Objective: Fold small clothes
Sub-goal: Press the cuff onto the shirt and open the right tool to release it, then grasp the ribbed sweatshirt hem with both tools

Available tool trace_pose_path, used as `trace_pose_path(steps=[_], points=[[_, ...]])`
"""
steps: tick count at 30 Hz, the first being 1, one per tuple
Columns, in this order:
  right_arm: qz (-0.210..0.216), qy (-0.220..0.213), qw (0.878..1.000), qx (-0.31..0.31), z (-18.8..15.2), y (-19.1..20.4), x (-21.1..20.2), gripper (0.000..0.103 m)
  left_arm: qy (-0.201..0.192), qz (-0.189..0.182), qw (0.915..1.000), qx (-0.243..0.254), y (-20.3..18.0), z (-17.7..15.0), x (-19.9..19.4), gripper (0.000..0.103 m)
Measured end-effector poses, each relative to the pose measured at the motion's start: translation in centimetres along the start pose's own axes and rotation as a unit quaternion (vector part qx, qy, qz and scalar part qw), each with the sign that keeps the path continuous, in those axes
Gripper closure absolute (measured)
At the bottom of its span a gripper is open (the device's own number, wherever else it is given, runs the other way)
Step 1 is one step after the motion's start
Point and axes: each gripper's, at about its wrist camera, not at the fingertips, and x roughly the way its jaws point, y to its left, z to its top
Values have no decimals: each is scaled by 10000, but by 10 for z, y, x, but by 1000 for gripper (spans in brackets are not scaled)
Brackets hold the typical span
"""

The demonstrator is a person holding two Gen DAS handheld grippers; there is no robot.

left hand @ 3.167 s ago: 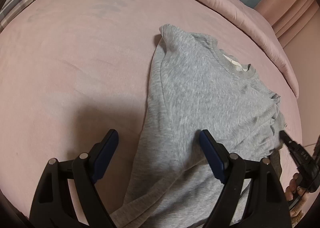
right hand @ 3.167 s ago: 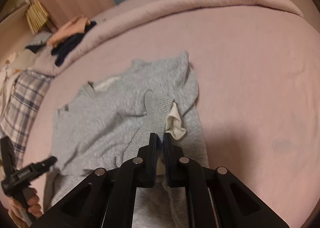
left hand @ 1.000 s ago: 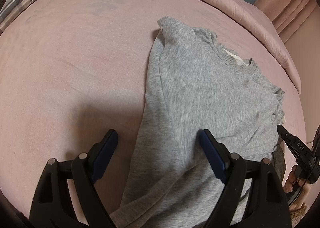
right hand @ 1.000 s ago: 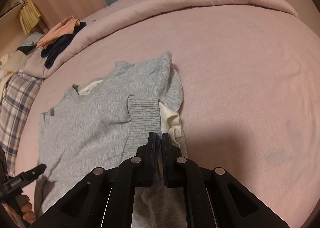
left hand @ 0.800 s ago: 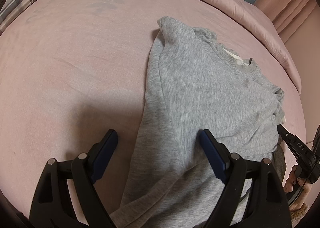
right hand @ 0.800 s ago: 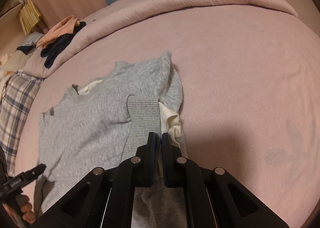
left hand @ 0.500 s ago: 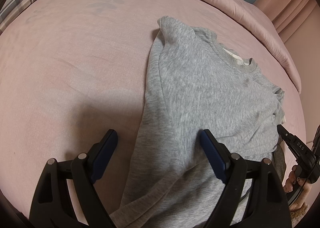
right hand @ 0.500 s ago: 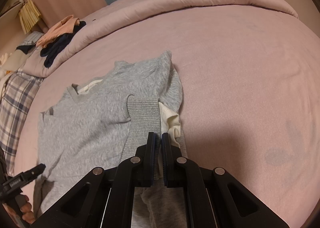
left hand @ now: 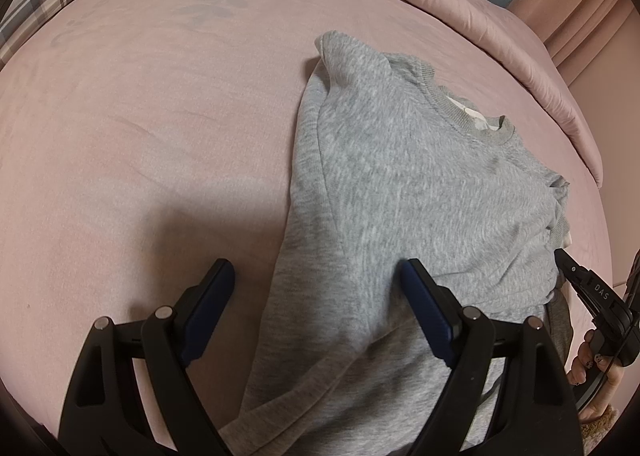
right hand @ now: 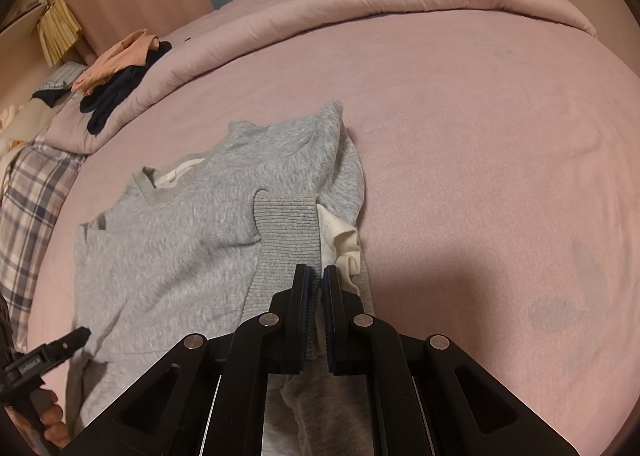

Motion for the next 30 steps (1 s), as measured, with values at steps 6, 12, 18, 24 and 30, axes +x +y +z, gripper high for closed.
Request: trace_pose_path(steps=[6,12,18,24,30], points=[[-6,8,10000,9,-1,-1,1,99,-1,5,10000,3,-1,0,0,17],[-3,12,10000,78,0,-1,-2,99,24,39,10000,54,-3,-3,-4,17],[-274,-76,9996,-37,0,7,-19,71,-127,75,9996,221,-9,-15,-24,17],[-386,-515,9976,-252,-11,18,-71,41,-321,-84,9992,240,-11,-38,-60,17],[-50,-625,9968,-495,-50,19,-117,29,-551,-91,9980,281,-4,-70,-94,5]])
